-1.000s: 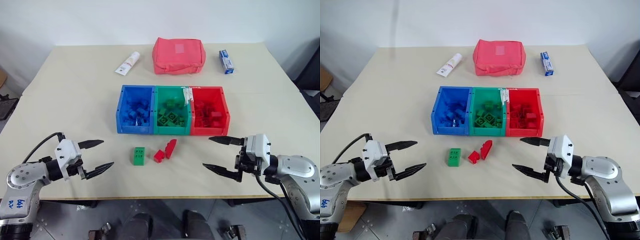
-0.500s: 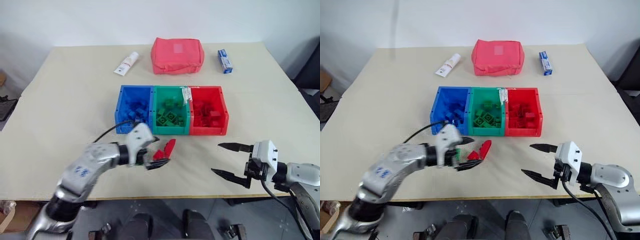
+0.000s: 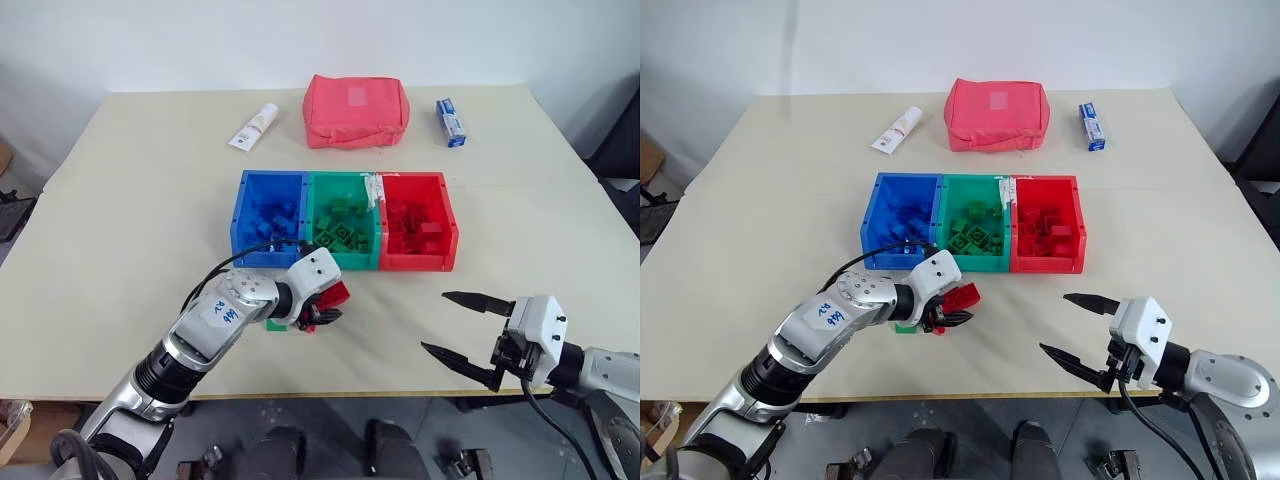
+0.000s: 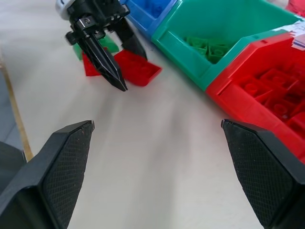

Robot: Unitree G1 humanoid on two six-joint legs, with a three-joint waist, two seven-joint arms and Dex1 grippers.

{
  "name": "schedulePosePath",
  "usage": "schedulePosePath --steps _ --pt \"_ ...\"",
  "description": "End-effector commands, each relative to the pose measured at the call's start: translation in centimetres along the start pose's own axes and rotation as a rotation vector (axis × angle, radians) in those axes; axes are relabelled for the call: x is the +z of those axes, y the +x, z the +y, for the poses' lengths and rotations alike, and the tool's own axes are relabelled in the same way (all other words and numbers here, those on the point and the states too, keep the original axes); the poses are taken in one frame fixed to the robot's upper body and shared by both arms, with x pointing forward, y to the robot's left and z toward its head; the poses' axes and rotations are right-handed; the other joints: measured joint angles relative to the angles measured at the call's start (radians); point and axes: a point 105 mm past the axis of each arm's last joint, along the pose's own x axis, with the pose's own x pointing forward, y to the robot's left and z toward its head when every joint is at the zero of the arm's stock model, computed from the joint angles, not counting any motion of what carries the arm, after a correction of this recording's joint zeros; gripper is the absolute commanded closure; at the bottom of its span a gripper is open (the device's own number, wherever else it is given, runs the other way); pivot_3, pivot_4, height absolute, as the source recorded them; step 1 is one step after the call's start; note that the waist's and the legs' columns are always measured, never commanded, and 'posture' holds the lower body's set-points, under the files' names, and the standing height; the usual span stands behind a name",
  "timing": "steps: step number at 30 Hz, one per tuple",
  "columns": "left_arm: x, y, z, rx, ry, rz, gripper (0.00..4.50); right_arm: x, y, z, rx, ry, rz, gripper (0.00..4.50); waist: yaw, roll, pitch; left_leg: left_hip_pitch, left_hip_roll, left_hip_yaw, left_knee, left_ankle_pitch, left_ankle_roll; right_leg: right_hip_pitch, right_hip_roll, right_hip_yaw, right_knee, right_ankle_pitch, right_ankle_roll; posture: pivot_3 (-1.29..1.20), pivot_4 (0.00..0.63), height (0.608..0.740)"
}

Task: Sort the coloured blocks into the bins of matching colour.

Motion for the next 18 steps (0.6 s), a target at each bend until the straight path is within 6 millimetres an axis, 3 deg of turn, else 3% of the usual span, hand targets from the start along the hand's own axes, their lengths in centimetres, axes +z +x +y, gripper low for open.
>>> schedulePosePath --steps 1,6,13,18 --pt "1.0 0.2 -0.2 -0.009 0.031 -0.034 3.03 1.2 0.0 0.1 -0.012 -0.027 -0.033 0.0 0.0 0.0 0.0 0.0 0.0 0.0 0.0 0.0 0.0 0.0 0.0 0.0 0.0 0.0 0.0 0.0 0.15 0.74" --pt "3.0 -0.1 -0.2 -0.036 0.09 -0.159 3.02 1.0 -0.2 -0.2 -0.024 -0.022 -0.025 0.0 0.0 0.0 0.0 0.0 0.0 0.0 0.0 0.0 0.0 0.0 0.0 0.0 0.0 0.0 0.0 0.0 0.15 0.74" --pt "9.4 -1.3 -0.5 -0.11 0.213 -0.528 3.02 0.7 -2.0 -1.6 -0.204 0.007 -0.055 0.0 0.014 0.0 0.0 0.0 0.0 0.0 0.001 0.0 0.0 0.0 0.0 -0.001 -0.001 0.0 0.0 0.0 0.15 0.74" --pt "13.6 0.6 0.9 -0.069 0.267 -0.62 3.02 0.3 -3.6 -1.7 -0.336 0.05 -0.066 0.0 0.026 -0.001 0.0 0.0 0.0 0.001 0.001 0.0 0.0 0.001 0.0 -0.001 -0.001 0.0 0.001 0.0 0.15 0.74"
